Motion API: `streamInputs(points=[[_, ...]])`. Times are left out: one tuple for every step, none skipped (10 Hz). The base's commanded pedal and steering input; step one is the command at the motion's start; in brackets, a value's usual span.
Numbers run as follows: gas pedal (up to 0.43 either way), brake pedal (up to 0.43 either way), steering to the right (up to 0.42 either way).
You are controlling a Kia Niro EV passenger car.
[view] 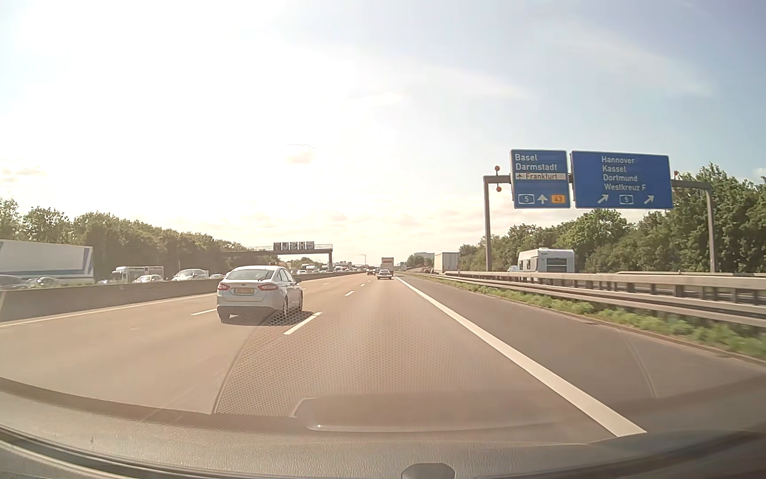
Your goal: Follow the waypoints while adhering to traffic rules and regulations
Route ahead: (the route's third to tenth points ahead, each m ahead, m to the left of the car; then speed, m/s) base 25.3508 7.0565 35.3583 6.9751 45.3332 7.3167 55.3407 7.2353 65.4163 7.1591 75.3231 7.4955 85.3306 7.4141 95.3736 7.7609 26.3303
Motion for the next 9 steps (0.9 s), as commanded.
streamInputs(points=[[0.067, 0.000, -0.001], [0.067, 0.000, -0.002], [0.067, 0.000, -0.003], [0.067, 0.000, -0.003], [0.067, 0.000, -0.003], [0.067, 0.000, -0.003], [0.067, 0.000, -0.003], [0.067, 0.000, -0.003], [0.067, 0.000, -0.003]])
